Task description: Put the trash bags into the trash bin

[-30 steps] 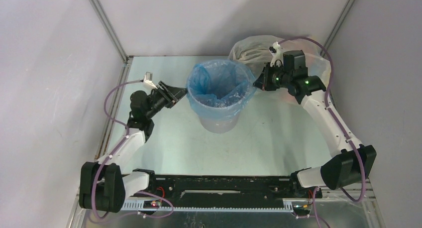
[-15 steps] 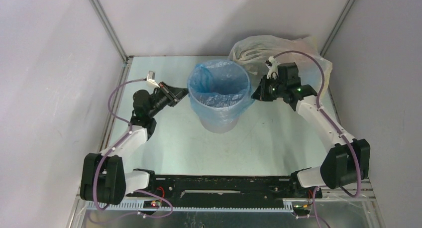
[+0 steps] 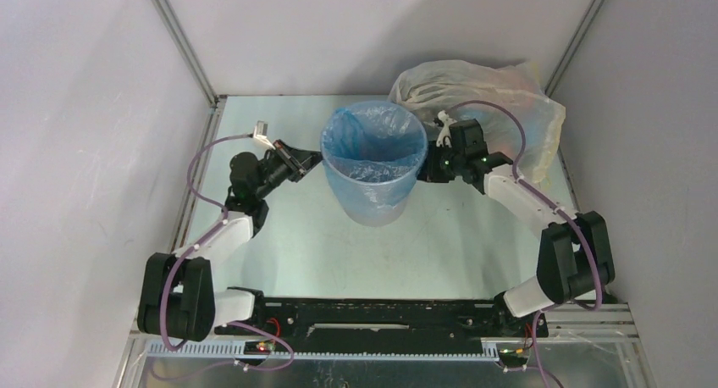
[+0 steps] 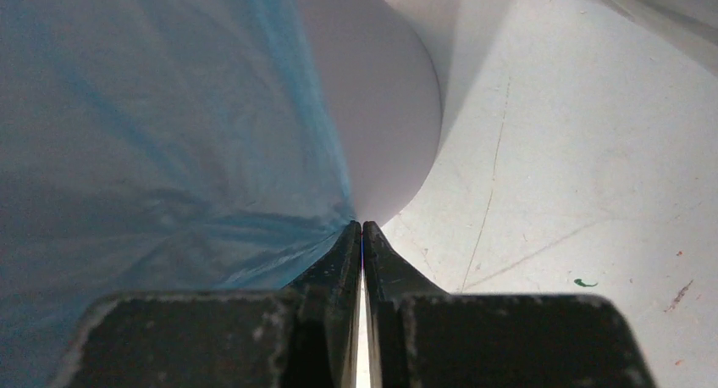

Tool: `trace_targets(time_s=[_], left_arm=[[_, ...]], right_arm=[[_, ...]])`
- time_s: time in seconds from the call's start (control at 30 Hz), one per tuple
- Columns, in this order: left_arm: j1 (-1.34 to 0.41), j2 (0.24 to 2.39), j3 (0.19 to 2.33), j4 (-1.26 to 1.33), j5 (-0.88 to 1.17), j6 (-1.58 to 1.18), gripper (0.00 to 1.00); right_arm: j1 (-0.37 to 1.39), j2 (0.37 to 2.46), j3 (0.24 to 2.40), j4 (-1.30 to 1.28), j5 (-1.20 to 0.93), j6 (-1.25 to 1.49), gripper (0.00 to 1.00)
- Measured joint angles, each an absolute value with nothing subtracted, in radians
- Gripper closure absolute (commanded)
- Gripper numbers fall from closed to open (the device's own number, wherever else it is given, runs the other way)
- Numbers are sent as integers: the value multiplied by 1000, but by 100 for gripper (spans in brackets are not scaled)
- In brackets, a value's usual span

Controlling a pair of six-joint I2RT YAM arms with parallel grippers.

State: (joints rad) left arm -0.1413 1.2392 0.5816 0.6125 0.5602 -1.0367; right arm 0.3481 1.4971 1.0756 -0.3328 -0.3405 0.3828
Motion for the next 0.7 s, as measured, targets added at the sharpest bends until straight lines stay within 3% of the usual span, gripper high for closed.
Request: trace_targets(time_s=[0.1,0.33,0.5,0.7], left_arm=[[-142,1242,582,604,554,-1019,99],[-144,1231,582,514,522,-946,99],[-145,1188,582,436,490,-894,94],[-145,1129,582,373,470,-847,81]], right_arm=[[352,1511,1057,-310,-320,390,100],[352,1530,1022,-273,-280,396,100],[352,1504,993,-261,-249,397,93],[295,1305,880,-231,-266,426,81]])
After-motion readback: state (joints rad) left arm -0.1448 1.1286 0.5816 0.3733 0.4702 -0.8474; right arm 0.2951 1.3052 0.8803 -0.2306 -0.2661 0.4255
